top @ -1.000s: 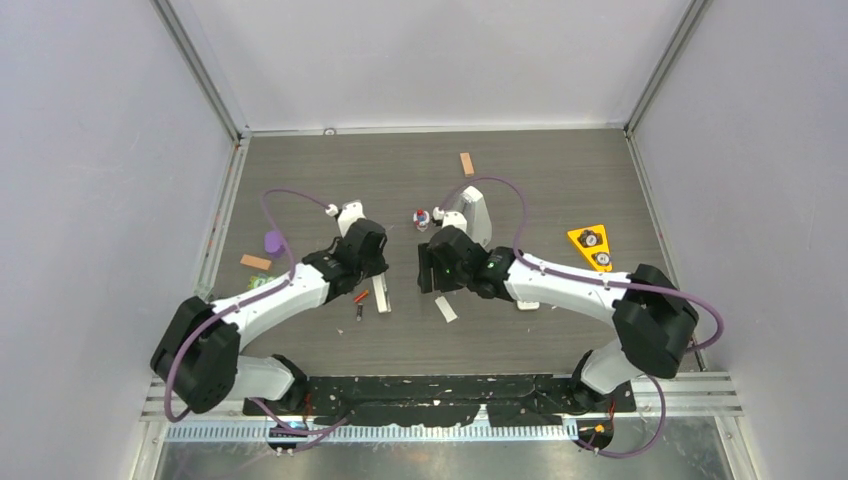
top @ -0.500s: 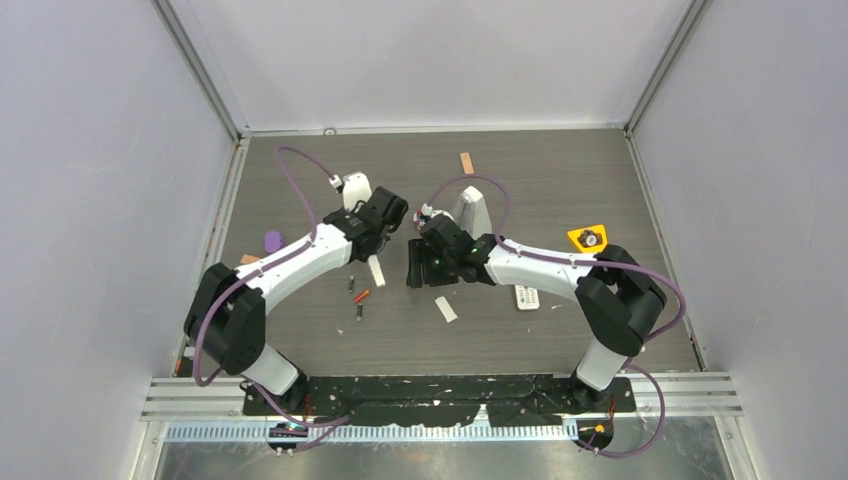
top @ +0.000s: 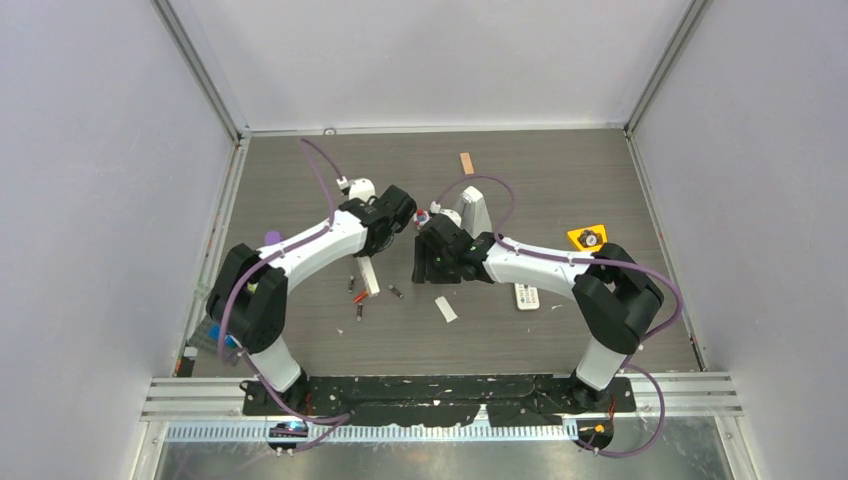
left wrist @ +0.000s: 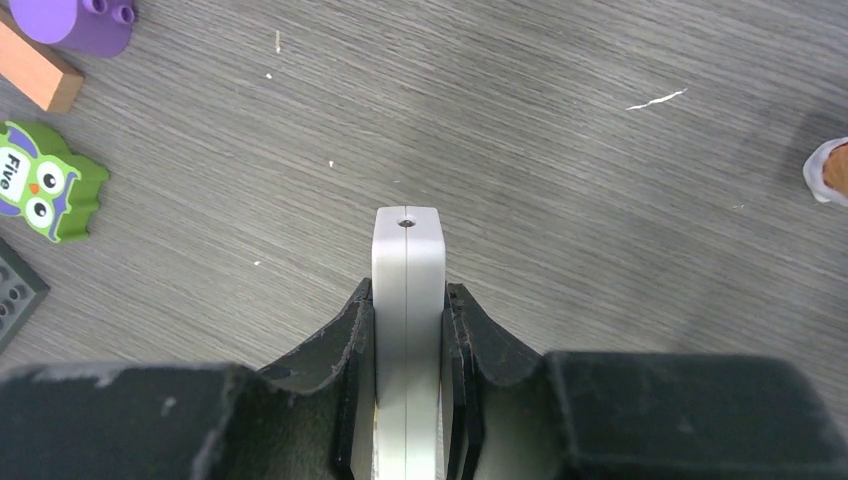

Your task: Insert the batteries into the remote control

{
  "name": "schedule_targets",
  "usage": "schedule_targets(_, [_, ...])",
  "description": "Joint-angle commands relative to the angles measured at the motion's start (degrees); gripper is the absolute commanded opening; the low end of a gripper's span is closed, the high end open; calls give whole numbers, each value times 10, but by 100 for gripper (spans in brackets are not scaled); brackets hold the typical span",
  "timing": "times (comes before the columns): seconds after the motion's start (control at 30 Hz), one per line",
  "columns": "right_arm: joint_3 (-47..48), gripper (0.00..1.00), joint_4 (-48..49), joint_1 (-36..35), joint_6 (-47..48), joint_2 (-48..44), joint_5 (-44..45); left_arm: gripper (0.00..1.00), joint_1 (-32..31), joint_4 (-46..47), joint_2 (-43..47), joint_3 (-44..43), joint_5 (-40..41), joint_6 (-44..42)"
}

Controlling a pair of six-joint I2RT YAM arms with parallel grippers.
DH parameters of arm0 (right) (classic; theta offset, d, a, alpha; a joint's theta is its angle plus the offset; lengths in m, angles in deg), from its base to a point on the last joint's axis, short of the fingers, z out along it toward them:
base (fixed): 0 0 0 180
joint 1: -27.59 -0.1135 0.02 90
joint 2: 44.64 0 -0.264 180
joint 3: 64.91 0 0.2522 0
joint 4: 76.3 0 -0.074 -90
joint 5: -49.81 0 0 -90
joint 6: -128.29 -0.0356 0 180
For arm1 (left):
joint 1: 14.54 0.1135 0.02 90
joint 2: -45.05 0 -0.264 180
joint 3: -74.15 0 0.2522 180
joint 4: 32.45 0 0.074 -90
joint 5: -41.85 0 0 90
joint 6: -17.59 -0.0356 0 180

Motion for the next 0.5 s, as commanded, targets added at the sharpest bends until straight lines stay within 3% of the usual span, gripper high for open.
schedule_targets(0.0, [25,58,6,2,-18,1,14,0,20,-40,-5,-35,-1,39])
schedule_targets(0.23, [88,54,-15,-5,103,34,-17,0,134,216,166,162,-207,-20])
schedule_targets(0.47, [193,55,-87,-5,260,121,-33,0,242,339,241,227,-364,-85])
